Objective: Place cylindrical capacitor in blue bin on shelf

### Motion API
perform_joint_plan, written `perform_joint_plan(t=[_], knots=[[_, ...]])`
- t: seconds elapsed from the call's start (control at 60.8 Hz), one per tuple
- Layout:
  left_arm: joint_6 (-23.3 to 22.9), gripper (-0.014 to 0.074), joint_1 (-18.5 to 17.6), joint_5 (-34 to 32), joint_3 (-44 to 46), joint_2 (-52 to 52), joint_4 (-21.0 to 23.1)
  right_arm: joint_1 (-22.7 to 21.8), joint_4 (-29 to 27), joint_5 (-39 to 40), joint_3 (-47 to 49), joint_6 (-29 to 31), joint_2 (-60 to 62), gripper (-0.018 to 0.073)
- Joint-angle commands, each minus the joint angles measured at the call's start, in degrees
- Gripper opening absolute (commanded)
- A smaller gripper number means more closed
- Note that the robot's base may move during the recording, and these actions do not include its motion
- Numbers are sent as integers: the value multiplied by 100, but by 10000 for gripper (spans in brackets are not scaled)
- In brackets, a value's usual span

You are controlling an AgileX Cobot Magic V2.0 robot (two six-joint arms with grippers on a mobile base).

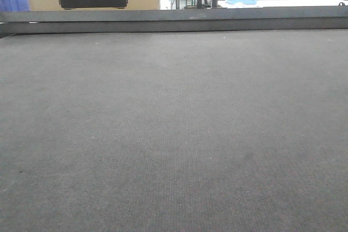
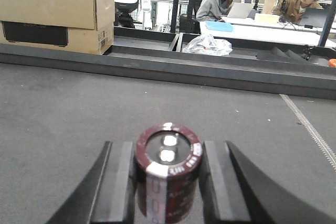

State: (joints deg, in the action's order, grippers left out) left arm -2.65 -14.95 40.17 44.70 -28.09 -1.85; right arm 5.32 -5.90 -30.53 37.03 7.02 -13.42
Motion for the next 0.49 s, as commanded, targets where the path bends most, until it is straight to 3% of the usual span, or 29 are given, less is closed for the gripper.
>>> perform_joint_plan(t=[0.0,0.477], knots=[[16,-111,-30,-101,-14,29,8,2,53,137,0,49,34,-111],[16,-111,-30,-101,-14,29,8,2,53,137,0,49,34,-111]])
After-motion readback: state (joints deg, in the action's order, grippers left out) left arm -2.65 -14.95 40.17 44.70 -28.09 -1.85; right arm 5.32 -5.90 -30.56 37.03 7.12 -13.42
